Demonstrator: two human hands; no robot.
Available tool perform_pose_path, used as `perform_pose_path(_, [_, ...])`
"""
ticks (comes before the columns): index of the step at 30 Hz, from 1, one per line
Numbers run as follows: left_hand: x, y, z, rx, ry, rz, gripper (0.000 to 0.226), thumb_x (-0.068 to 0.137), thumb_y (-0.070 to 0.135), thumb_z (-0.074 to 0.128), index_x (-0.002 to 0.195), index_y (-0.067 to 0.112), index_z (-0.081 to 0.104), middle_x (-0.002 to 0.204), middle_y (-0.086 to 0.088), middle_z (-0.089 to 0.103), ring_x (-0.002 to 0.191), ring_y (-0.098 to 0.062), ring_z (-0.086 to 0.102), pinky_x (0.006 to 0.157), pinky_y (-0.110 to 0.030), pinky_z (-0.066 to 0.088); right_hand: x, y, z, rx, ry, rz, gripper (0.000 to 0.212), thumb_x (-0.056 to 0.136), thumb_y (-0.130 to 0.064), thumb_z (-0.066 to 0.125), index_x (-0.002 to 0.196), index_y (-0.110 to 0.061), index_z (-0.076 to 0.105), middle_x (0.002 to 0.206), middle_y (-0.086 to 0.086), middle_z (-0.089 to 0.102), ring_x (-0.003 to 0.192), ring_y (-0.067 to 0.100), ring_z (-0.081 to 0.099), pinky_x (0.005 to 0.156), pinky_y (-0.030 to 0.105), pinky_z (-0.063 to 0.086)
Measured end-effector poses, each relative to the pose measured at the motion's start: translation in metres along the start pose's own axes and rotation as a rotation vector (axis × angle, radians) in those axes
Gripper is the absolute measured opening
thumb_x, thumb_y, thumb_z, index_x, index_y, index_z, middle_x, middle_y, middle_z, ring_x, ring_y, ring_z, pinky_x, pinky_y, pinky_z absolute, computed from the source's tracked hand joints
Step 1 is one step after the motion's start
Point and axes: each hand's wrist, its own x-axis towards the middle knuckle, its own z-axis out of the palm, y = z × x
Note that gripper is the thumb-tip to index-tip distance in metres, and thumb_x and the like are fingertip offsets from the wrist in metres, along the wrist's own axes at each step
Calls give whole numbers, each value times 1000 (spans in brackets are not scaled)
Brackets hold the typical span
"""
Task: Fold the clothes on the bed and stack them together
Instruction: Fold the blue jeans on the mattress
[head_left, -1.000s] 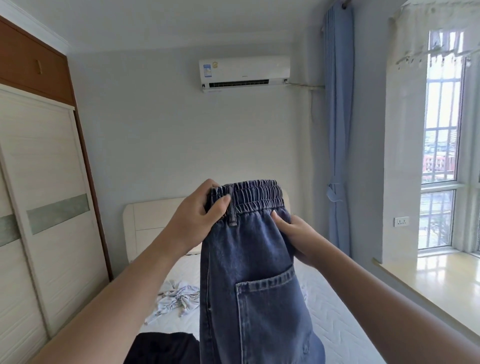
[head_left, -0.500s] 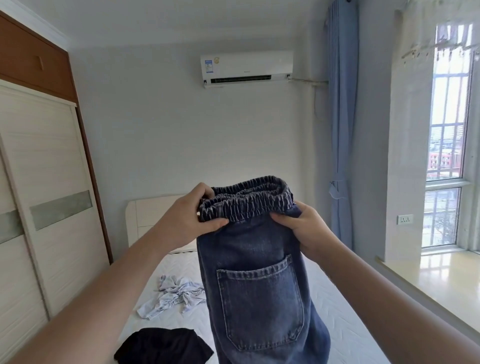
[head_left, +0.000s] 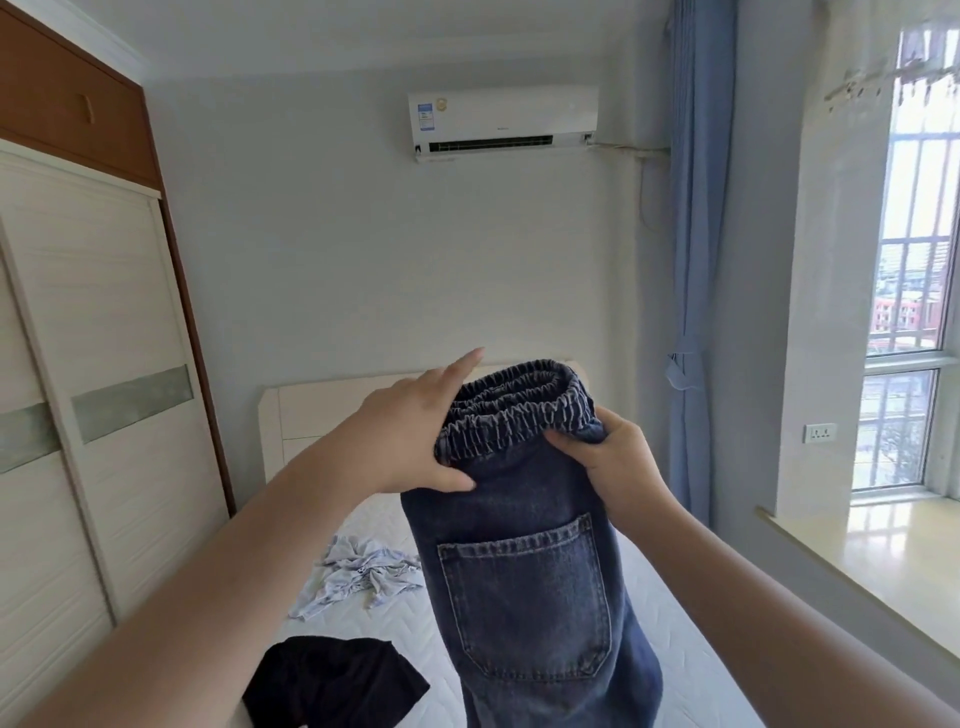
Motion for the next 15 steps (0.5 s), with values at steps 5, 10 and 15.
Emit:
perform_pose_path(5, [22, 26, -7, -24, -183, -85, 137, 59, 84, 65, 152, 33, -20, 161, 0, 25, 145, -23, 30, 117, -43, 26, -5, 4, 8, -20, -78, -44, 17, 76, -9, 81, 85, -21, 74, 90, 5, 76, 86, 25, 73, 77, 39, 59])
perform_pose_path(10, [29, 25, -2, -291, -200, -102, 84, 66, 49, 84, 137, 27, 46, 127, 7, 63, 115, -18, 59, 95, -34, 49, -7, 8, 5, -101, -40, -39, 19, 75, -11, 82, 90, -8, 71, 88, 14, 73, 84, 26, 69, 84, 52, 57])
perform_pose_path(15, [25, 25, 33, -435, -141, -143, 19, 69, 32, 76, 83, 26, 64, 77, 9, 68, 73, -7, 64, 63, -26, 50, -10, 24, -8, -196, -113, 23, 23, 75, -19, 84, 95, -15, 72, 90, 3, 75, 89, 22, 71, 86, 44, 58])
